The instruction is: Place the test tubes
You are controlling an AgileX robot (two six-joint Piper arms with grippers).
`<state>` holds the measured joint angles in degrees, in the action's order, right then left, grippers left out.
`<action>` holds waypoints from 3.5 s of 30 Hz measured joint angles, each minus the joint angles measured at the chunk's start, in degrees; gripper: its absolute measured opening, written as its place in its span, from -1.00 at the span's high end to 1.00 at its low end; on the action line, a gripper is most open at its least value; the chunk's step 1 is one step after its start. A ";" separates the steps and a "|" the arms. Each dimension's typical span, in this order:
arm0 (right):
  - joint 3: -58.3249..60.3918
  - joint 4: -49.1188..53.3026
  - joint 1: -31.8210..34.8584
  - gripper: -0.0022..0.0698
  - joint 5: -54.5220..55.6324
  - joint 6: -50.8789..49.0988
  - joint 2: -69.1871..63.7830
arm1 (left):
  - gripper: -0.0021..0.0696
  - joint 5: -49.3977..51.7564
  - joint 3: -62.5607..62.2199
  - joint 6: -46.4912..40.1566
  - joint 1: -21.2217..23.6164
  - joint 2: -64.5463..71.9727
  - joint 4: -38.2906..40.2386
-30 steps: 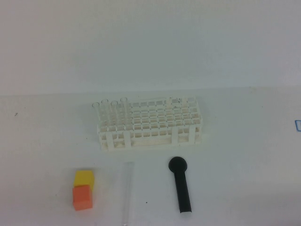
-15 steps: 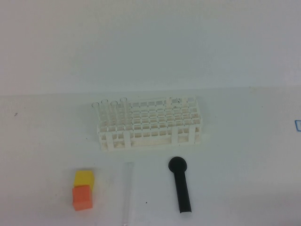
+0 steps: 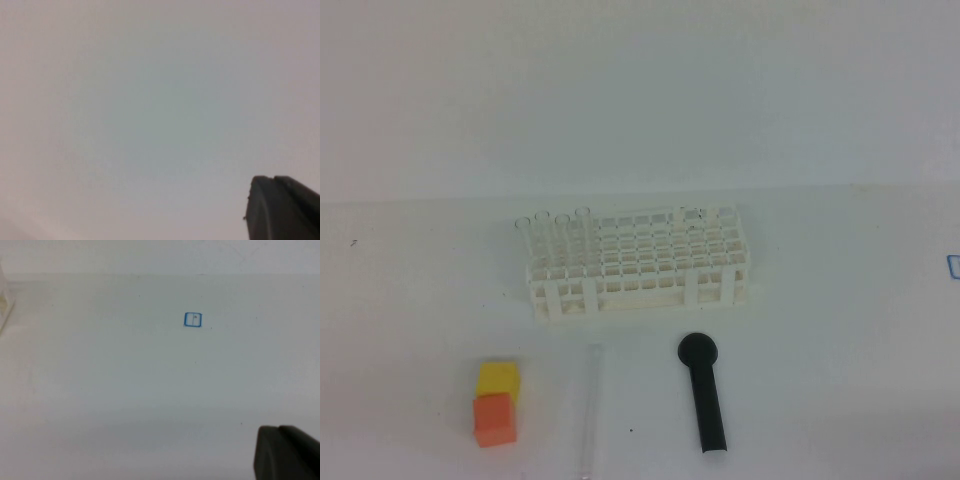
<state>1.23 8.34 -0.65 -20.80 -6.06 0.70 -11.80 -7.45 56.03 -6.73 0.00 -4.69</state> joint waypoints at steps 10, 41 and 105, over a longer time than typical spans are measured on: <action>0.00 0.00 0.00 0.94 0.00 0.00 0.00 | 0.95 55.15 -29.11 -38.04 -0.10 16.64 -3.72; 0.00 0.00 0.00 0.94 0.00 0.00 0.00 | 0.95 53.08 -42.92 -43.05 -27.63 90.52 12.43; 0.00 3.23 0.00 0.94 0.00 0.73 0.00 | 0.63 57.93 -58.01 -51.52 -31.07 95.36 8.92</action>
<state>1.23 11.57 -0.65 -20.80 -5.33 0.70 46.13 -65.46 4.50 -37.80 95.36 4.23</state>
